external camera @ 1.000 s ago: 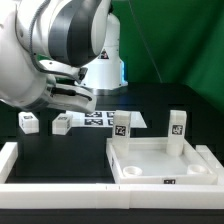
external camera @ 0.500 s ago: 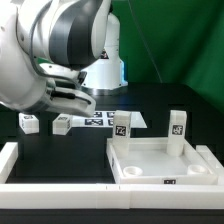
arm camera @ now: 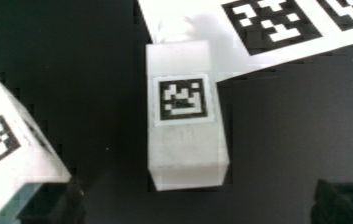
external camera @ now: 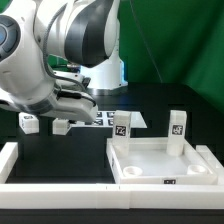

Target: Assemble square table

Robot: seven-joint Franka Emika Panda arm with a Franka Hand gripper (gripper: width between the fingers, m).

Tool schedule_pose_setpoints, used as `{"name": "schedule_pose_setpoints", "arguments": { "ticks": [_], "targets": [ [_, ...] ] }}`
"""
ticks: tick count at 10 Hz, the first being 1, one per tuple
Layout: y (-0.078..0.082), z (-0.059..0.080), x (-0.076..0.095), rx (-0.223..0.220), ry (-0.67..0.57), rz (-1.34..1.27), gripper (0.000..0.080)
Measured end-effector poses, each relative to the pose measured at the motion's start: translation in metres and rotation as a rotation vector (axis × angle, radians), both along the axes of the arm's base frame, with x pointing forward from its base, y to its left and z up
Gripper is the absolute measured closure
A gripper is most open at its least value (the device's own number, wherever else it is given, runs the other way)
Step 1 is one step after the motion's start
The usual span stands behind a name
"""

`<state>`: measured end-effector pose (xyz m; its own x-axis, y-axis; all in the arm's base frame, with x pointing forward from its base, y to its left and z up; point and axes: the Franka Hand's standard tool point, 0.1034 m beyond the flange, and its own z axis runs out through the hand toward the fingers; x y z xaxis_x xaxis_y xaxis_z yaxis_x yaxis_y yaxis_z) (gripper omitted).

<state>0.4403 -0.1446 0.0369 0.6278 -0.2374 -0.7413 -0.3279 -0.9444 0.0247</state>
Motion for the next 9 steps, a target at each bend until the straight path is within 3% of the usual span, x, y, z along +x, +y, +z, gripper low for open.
{"name": "schedule_pose_setpoints", "arguments": {
  "ticks": [1, 3, 4, 6, 9],
  "targets": [
    [0.0, -0.002, -0.002, 0.003, 0.003, -0.006, 0.015],
    [0.007, -0.018, -0.016, 0.014, 0.031, -0.03, 0.015],
    [0.014, -0.02, -0.023, 0.024, 0.055, -0.028, 0.015],
    [0.01, -0.021, -0.037, 0.048, 0.124, -0.055, 0.015],
    [0.01, -0.021, -0.036, 0.047, 0.122, -0.054, 0.0177]
  ]
}}
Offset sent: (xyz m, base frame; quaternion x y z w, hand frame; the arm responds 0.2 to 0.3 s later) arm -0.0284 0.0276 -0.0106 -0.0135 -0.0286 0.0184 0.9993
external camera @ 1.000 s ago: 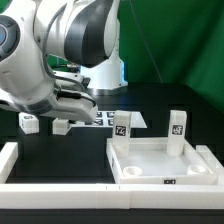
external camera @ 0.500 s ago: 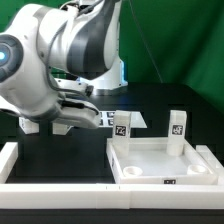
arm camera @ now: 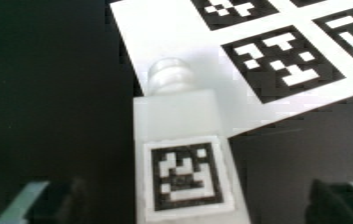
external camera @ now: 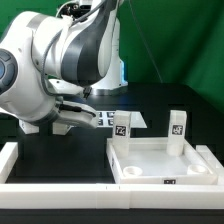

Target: Assemble square table

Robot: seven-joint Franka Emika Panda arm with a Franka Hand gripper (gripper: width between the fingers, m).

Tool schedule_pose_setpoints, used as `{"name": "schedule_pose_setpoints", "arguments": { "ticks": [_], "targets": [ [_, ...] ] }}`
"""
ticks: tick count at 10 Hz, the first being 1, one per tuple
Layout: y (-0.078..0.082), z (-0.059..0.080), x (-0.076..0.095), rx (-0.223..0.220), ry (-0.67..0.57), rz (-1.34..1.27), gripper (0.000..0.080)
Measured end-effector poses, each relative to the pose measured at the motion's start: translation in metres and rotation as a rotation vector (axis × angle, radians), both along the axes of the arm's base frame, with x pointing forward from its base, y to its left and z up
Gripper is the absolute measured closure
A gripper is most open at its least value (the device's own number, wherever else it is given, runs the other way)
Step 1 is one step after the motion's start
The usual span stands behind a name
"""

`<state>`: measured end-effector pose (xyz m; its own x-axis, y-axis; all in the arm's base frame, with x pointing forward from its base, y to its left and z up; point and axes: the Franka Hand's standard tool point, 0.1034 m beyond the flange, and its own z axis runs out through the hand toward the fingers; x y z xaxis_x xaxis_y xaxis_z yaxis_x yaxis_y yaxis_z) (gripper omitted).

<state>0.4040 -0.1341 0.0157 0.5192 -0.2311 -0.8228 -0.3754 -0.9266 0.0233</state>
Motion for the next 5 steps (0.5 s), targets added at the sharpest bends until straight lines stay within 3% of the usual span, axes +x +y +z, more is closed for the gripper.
{"name": "schedule_pose_setpoints", "arguments": {
  "ticks": [2, 5],
  "targets": [
    [-0.0003, 0.0, -0.0002, 0.0, 0.0, -0.001, 0.0515],
    [-0.0005, 0.0, -0.0003, 0.0, 0.001, -0.001, 0.0512]
  ]
}}
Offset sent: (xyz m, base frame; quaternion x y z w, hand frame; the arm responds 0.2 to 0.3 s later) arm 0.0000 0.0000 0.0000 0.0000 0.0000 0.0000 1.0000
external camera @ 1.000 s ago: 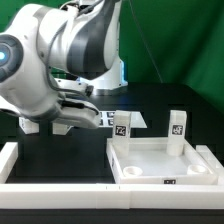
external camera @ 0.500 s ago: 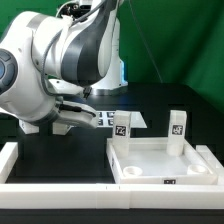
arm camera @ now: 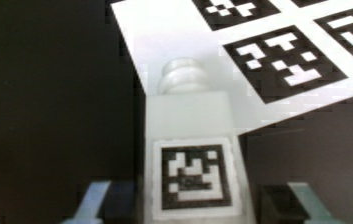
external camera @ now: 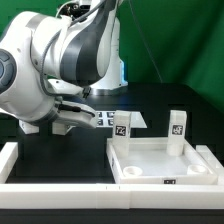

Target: Assemble square table

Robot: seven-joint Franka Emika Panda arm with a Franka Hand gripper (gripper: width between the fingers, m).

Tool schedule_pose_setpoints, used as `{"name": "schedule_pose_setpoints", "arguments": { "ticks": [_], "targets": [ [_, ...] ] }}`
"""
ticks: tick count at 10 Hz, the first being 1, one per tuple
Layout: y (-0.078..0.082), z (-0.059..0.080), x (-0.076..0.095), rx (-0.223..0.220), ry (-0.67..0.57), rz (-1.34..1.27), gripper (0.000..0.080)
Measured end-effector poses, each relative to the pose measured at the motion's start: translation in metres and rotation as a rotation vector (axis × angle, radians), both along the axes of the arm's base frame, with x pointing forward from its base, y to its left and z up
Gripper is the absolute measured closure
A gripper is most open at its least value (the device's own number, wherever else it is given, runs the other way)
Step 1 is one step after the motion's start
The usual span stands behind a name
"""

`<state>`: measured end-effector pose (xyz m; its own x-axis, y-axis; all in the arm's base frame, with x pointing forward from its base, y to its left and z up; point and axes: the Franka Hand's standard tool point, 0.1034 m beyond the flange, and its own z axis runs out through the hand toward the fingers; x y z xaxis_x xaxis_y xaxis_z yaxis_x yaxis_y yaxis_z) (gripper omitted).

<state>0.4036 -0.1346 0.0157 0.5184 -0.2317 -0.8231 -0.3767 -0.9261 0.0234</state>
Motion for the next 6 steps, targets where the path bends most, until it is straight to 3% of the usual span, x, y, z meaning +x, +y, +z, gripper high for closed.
{"name": "schedule_pose_setpoints", "arguments": {
  "ticks": [4, 6],
  "targets": [
    [-0.002, 0.005, 0.004, 0.0, -0.004, 0.017, 0.0512],
    [-0.008, 0.051, 0.046, 0.007, -0.108, 0.152, 0.0512]
  ]
}}
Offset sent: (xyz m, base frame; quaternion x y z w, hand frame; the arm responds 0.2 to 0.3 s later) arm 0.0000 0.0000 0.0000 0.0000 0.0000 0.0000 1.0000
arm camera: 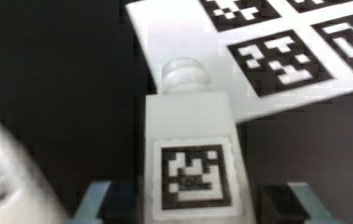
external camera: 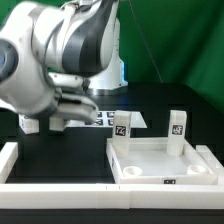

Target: Assemble square table

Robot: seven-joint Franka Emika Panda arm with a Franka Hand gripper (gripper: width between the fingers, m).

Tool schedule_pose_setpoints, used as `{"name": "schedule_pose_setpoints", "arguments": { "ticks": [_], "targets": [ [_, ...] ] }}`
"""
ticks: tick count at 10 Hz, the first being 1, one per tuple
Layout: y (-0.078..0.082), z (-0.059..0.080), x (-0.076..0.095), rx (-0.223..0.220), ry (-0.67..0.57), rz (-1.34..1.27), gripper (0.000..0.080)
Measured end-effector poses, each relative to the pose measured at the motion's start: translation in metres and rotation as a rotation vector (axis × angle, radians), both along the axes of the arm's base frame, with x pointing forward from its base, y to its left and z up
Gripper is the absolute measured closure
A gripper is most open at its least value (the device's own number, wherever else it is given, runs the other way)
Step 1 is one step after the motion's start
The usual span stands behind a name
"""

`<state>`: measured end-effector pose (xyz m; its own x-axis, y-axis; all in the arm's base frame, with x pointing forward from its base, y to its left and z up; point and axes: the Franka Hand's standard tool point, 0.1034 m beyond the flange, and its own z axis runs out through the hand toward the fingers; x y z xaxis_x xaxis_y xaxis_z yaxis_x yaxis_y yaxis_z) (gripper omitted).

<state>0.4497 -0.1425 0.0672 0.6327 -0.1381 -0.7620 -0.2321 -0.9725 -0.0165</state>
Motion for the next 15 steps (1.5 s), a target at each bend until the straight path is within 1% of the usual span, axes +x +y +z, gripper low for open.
{"name": "schedule_pose_setpoints", "arguments": {
  "ticks": [1, 2, 3, 4, 5, 6, 7, 8, 9, 10, 11, 12, 13, 14, 15],
  "targets": [
    [0.002, 0.024, 0.013, 0.003, -0.004, 0.035, 0.0511],
    [0.005, 0.033, 0.024, -0.032, -0.02, 0.042, 0.0511],
    [0.006, 0.032, 0.019, -0.053, -0.008, 0.016, 0.0511],
    [0.003, 0.028, 0.023, -0.059, -0.053, 0.027, 0.0511],
    [0.0, 0.022, 0.035, -0.099, -0.163, 0.066, 0.0511],
    [0.004, 0.016, 0.041, -0.15, -0.259, 0.165, 0.0511],
    [0.014, 0.033, 0.062, -0.153, -0.344, 0.197, 0.0511],
    [0.017, 0.056, 0.09, -0.16, -0.416, 0.211, 0.051],
    [0.029, 0.073, 0.115, -0.181, -0.506, 0.199, 0.051],
    [0.043, 0.089, 0.129, -0.193, -0.6, 0.206, 0.051],
    [0.039, 0.083, 0.129, -0.2, -0.689, 0.223, 0.051],
    [0.037, 0.079, 0.126, -0.21, -0.741, 0.219, 0.051],
    [0.037, 0.08, 0.131, -0.223, -0.808, 0.224, 0.0509],
    [0.04, 0.079, 0.134, -0.243, -0.906, 0.231, 0.0509],
    [0.063, 0.074, 0.131, -0.259, -0.985, 0.181, 0.0509]
  ]
}}
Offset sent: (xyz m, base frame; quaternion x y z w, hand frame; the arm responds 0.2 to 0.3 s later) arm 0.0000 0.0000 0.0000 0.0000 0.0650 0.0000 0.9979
